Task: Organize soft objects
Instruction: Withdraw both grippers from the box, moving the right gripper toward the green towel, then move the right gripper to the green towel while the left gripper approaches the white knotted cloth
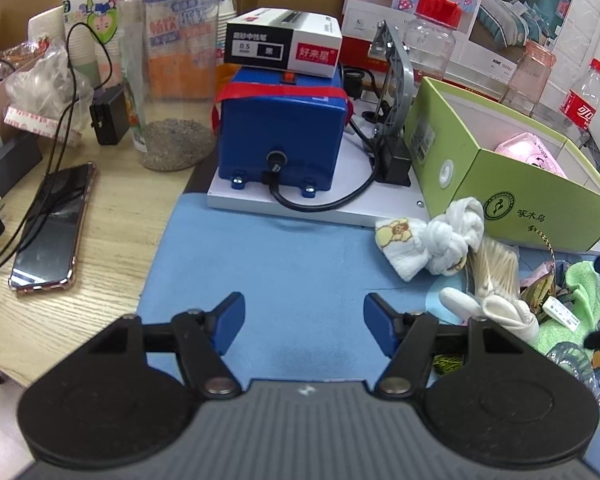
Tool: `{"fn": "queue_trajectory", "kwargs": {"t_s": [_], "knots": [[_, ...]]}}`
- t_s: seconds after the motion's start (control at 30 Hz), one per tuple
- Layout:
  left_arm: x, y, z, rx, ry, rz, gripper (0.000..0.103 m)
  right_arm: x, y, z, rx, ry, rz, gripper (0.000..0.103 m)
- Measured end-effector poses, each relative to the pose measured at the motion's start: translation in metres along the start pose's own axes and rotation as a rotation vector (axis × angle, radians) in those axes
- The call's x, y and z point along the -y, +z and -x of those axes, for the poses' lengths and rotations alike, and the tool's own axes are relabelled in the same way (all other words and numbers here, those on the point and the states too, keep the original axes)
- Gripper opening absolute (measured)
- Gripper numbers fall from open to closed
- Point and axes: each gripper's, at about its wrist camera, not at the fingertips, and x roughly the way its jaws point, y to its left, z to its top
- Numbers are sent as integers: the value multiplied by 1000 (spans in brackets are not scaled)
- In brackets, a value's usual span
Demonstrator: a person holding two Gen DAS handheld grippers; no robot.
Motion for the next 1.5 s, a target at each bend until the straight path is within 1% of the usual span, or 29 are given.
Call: {"fn": "queue_trajectory", "kwargs": {"t_s": [0.07,0.17,0.27,0.37,0.43,0.47,0.57,0.63,0.7,0.8,0.9,0.93,1.0,1.13,1.17,1.2,1.27,1.3,1.33,1.4,1.5], "knots": [[0,1,-3,-6,1,5,66,-8,-2,6,-20,6,62,61],[1,1,-5,-17,-3,3,66,-21,-6,8,-42,56,128,61],[2,1,-7,-20,7,-1,66,-37,-13,6,-50,57,224,62],[2,3,-8,-24,8,2,66,-47,-14,-6,-80,15,301,62],[4,3,-7,-26,7,-3,66,-46,-8,-14,-71,-39,306,62],[5,3,-6,-25,7,-7,66,-42,-5,-17,-67,-46,291,62],[5,3,-5,-21,9,-12,66,-21,1,-20,-67,-47,191,62],[5,3,-6,-24,10,-10,66,-6,-1,-17,-52,-70,120,63],[5,4,-9,-33,8,-5,66,15,-8,-10,-27,-83,15,63],[7,3,-9,-39,-2,-13,66,54,-24,-7,-9,-94,-170,64],[8,3,-6,-35,1,-25,66,93,-50,-3,16,-50,-352,66],[8,3,-6,-34,3,-27,66,104,-60,-1,24,-54,-405,67],[8,4,-6,-36,6,-30,66,122,-81,6,30,-95,-495,67],[11,6,-9,-43,-1,-30,66,140,-123,13,-31,-209,-560,68],[13,6,-9,-43,-2,-32,66,142,-132,15,-42,-224,-580,68],[15,6,-10,-44,-5,-36,66,142,-141,19,-50,-248,-598,68],[21,7,-10,-46,-10,-45,66,139,-153,25,-51,-289,-593,68],[25,9,-11,-47,-12,-50,66,136,-156,31,-34,-305,-588,68],[28,10,-11,-47,-13,-56,66,132,-156,37,4,-316,-593,68],[35,11,-10,-45,-14,-71,66,128,-154,48,90,-305,-606,68],[42,11,-7,-38,-10,-97,66,129,-140,53,200,-316,-619,68]]}}
